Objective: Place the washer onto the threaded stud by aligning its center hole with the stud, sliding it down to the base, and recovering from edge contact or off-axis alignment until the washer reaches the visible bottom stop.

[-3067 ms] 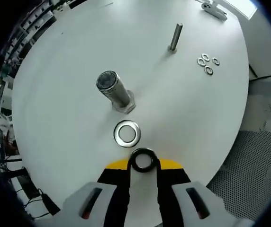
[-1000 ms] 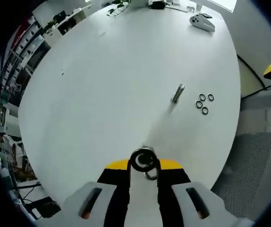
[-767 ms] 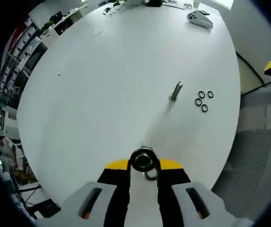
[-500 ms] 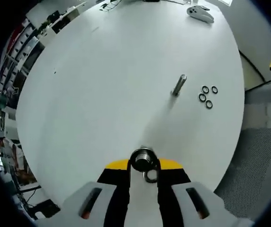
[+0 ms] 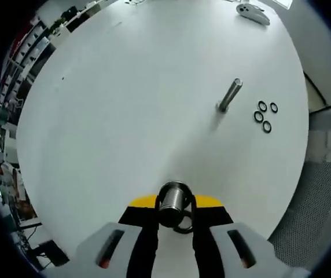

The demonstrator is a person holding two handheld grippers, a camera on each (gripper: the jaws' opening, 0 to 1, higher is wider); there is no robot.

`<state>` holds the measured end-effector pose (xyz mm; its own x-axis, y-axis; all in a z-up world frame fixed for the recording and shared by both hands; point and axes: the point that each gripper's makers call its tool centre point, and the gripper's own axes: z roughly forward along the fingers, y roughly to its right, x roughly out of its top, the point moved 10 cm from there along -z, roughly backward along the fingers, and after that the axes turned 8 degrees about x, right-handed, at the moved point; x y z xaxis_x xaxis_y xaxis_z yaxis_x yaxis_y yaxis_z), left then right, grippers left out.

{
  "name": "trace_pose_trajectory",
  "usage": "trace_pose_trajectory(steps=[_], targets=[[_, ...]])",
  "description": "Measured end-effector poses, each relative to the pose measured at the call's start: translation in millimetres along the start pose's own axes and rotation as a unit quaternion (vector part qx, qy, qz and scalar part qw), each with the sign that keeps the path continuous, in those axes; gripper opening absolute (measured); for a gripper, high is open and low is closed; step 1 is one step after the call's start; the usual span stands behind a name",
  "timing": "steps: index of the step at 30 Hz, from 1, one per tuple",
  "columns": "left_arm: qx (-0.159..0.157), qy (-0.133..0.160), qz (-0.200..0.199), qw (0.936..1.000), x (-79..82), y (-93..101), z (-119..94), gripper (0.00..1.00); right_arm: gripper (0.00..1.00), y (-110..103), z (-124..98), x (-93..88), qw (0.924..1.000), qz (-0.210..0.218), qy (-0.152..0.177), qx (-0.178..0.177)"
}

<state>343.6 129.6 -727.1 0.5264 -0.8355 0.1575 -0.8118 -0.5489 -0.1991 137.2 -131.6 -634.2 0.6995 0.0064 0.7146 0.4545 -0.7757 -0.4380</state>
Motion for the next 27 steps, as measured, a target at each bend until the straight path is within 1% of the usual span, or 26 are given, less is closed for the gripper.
trace_pose_trajectory(steps=[2,7,11,12,14,17,20,24,27], targets=[[0.001,0.004,-0.005,1.0,1.3,-1.5,0.2,0.19,0.41,-0.1,0.1,-0.2,1.0,-0.001,-0.002,0.0],[-0.008,0.002,-0.014,0.9999,1.4,-3.9,0.4,0.2,0.41,-0.3,0.1,-0.1,1.0,0.0,0.0,0.0],[-0.008,0.003,-0.002,1.0,0.6,-3.2,1.5,0.21,0.41,-0.3,0.3,-0.3,1.0,0.0,-0.001,0.0],[-0.005,0.006,0.001,1.0,0.6,-2.4,1.1,0.22,0.41,-0.4,0.3,-0.3,1.0,-0.001,-0.001,0.0],[0.006,0.013,-0.002,0.9999,0.8,-2.8,0.2,0.28,0.41,-0.3,0.4,-0.4,1.0,-0.001,-0.002,0.0],[0.003,0.021,-0.019,0.9996,0.1,-4.0,-3.2,0.29,0.41,-0.4,0.4,-0.4,1.0,-0.002,-0.002,0.0],[0.009,0.019,-0.02,0.9996,-6.2,-6.5,-6.4,0.29,0.41,-0.6,0.7,-0.1,1.0,-0.003,-0.002,0.002],[0.003,0.012,-0.05,0.9987,-19.1,-9.5,-4.9,0.3,0.41,-0.9,0.9,-0.5,1.0,-0.004,-0.004,0.003],[0.003,0.003,-0.059,0.9982,-29.0,-10.8,-0.1,0.3,0.41,-0.9,0.6,-0.5,1.0,-0.003,-0.002,0.003]])
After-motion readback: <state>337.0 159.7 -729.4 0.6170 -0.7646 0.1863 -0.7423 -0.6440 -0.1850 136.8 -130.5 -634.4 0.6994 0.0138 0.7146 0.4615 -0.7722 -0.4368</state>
